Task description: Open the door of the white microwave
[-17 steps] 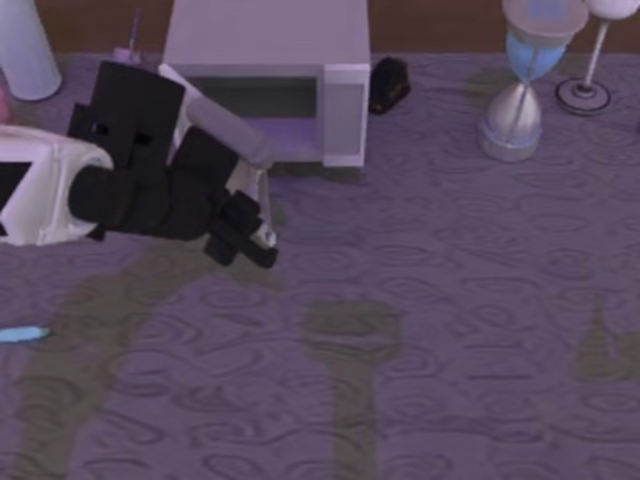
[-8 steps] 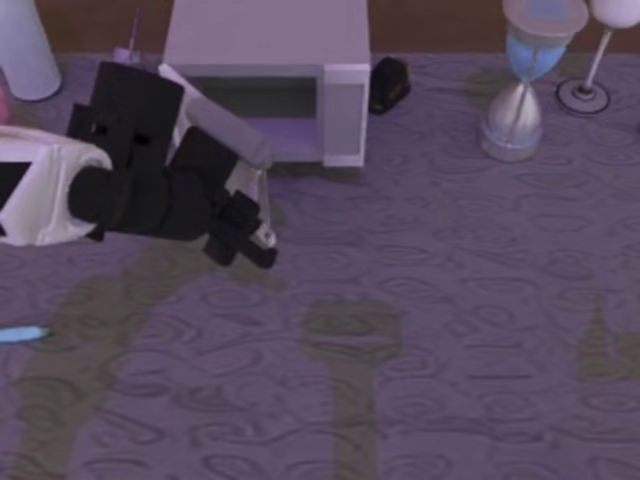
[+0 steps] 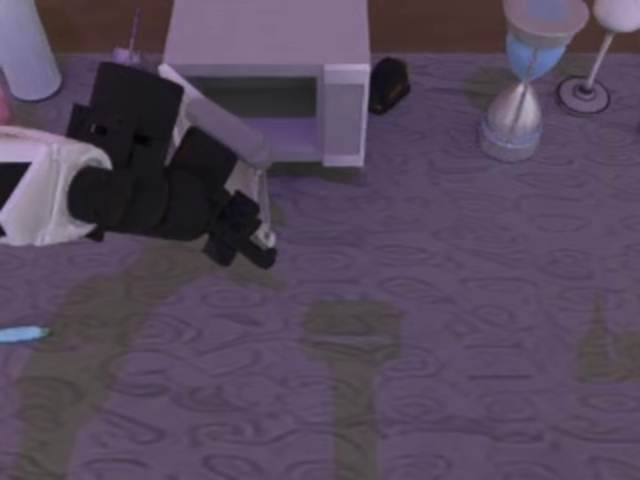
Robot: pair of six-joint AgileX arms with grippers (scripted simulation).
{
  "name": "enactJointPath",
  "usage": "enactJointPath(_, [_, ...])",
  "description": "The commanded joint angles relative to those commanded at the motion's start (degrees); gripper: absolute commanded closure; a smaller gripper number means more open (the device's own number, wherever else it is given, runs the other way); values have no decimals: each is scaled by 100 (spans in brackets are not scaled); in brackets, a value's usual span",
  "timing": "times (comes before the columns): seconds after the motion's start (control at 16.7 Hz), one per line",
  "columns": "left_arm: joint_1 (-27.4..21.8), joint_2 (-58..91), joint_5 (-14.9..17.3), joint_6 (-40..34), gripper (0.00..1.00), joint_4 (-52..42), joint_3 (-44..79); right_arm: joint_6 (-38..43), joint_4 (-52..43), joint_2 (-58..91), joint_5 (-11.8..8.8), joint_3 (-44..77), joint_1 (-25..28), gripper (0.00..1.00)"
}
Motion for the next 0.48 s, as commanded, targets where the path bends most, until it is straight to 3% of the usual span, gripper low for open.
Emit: enactJointPath(0.48, [171,-60,288,381,100,-121,-46,0,0,0,0,0,0,0])
